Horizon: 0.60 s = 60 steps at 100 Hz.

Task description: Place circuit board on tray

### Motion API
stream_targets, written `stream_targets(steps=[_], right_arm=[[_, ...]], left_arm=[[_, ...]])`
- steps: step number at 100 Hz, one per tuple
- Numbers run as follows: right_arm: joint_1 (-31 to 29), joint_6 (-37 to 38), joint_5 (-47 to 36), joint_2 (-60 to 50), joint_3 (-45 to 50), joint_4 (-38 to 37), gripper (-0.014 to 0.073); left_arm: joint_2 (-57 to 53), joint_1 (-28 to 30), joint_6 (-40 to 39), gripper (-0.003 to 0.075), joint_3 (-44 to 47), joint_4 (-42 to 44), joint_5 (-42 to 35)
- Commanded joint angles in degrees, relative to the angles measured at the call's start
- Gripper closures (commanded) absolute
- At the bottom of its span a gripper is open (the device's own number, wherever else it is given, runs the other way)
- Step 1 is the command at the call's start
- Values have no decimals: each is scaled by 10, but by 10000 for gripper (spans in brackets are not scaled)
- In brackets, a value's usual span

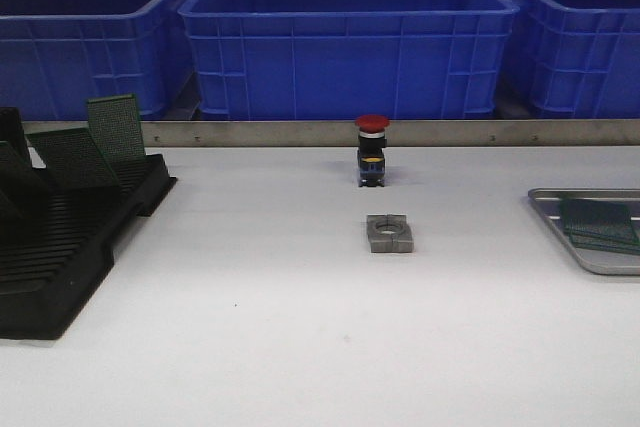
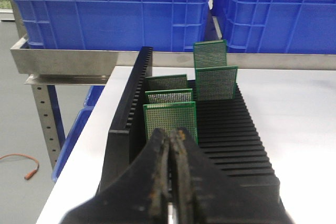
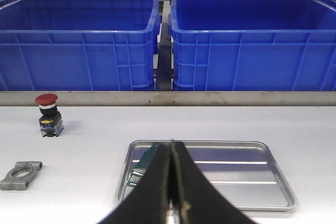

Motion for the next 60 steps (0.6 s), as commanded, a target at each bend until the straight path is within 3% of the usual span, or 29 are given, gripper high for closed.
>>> stream_targets(steps=[1, 17, 60], right_arm=[[-14, -21, -43, -15, -6, 11, 655], [-22, -126, -40, -15, -6, 100, 655], [-22, -126, -40, -15, -7, 104, 655]], left_arm=[[-17, 2, -1, 741, 28, -4, -48], [-17, 2, -1, 741, 28, -4, -48], [-17, 2, -1, 741, 28, -4, -48]])
